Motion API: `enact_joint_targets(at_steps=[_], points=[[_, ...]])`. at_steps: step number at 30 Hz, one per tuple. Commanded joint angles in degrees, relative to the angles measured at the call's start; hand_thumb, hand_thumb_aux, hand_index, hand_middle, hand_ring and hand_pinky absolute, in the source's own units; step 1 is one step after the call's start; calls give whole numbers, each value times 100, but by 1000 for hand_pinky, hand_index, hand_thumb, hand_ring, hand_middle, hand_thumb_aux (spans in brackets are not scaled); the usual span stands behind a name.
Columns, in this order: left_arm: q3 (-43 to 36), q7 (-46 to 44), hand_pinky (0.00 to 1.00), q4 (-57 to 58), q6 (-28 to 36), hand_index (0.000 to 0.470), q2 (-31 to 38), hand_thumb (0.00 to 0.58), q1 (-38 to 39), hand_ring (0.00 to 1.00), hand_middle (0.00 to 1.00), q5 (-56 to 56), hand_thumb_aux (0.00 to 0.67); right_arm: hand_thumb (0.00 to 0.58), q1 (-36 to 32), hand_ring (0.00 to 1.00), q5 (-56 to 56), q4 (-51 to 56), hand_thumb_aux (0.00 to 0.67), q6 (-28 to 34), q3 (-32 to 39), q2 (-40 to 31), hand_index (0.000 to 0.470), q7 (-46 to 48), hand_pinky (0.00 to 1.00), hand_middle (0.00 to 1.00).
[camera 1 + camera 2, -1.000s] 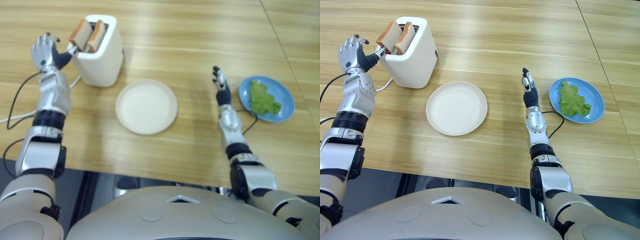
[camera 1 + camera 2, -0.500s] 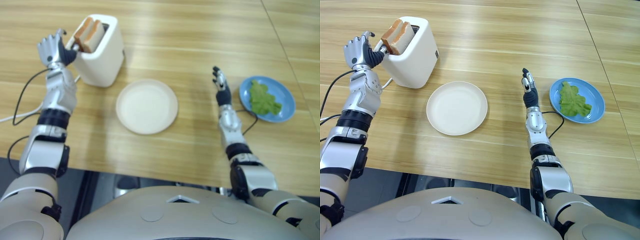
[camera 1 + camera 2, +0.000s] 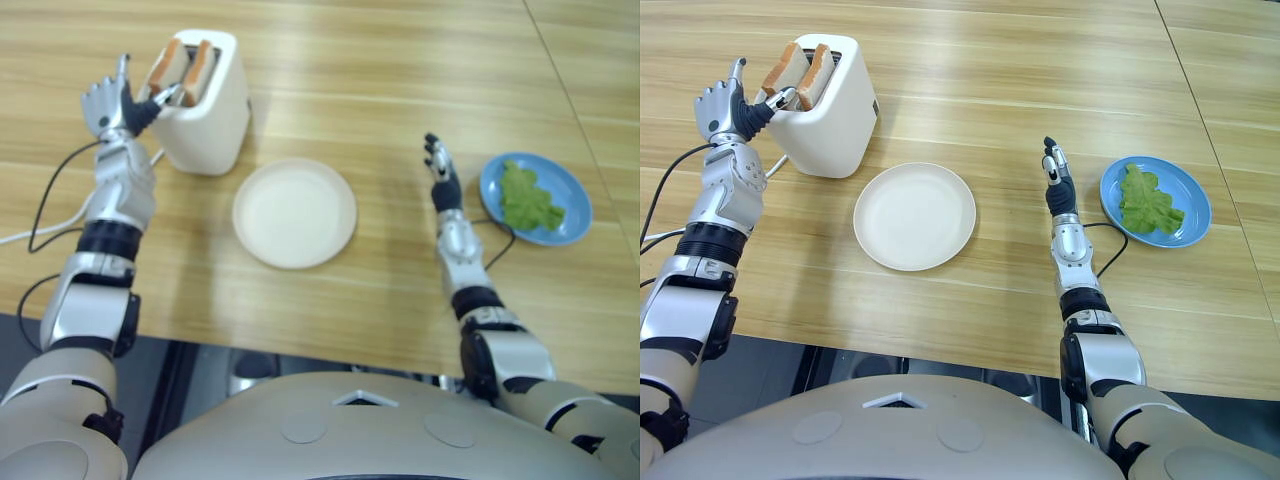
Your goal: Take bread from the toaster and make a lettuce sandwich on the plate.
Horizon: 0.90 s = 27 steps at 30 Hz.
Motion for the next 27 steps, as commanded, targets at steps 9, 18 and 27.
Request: enact_joint_targets(at_steps=[9, 18, 27], points=[[-296, 131, 1000, 1422, 138, 0, -162, 0, -821, 1000, 1000, 37, 0, 0, 17, 0, -42, 113, 0, 71, 19, -56, 0, -32, 0, 0], [-544, 541, 1000, 1445, -24, 460, -164, 580, -1048, 1000, 1000, 155, 670, 0, 26, 0, -49, 132, 0, 64, 22, -65, 0, -39, 0, 0], [-1, 1921, 1000, -1662, -289, 460, 3, 580, -130, 1000, 1000, 535, 670, 0, 40, 0, -27, 174, 0, 66, 9, -62, 0, -30, 0, 0]])
